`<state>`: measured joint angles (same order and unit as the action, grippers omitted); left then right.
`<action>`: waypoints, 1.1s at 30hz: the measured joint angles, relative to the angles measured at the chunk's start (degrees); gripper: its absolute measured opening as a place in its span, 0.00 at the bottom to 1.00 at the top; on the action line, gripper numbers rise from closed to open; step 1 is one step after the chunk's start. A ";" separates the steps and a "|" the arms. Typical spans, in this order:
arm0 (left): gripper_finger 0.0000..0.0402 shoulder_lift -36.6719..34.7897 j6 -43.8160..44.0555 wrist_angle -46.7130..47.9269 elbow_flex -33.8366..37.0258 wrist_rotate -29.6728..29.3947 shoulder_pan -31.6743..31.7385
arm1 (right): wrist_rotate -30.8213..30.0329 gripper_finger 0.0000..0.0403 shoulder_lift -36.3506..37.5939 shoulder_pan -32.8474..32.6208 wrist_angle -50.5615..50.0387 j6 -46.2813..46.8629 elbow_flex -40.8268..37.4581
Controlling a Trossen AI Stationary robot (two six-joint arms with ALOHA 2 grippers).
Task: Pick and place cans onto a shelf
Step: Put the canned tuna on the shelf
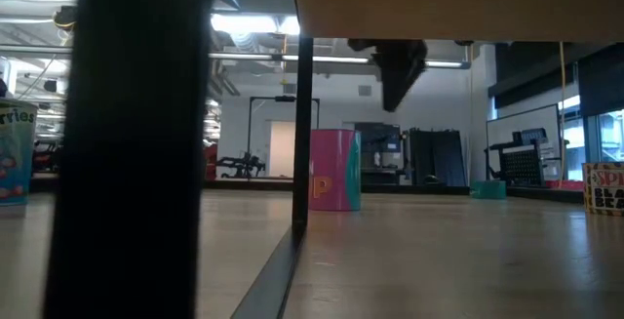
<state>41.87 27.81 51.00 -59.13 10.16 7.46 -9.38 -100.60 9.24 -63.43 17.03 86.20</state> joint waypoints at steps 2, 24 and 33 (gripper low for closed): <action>0.00 0.00 0.00 -0.01 0.00 -0.08 0.00 | 0.51 0.30 0.14 2.43 -3.93 3.94 1.31; 0.00 0.00 0.00 -0.02 0.00 -0.68 0.01 | -5.30 0.30 0.20 19.63 -14.30 18.93 -8.02; 0.00 0.00 0.00 -0.02 0.00 -1.68 -0.01 | -8.78 0.30 0.20 24.50 -6.92 20.47 -13.70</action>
<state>41.87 27.81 50.98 -59.13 8.48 7.45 -18.16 -100.40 33.73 -70.36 37.50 72.49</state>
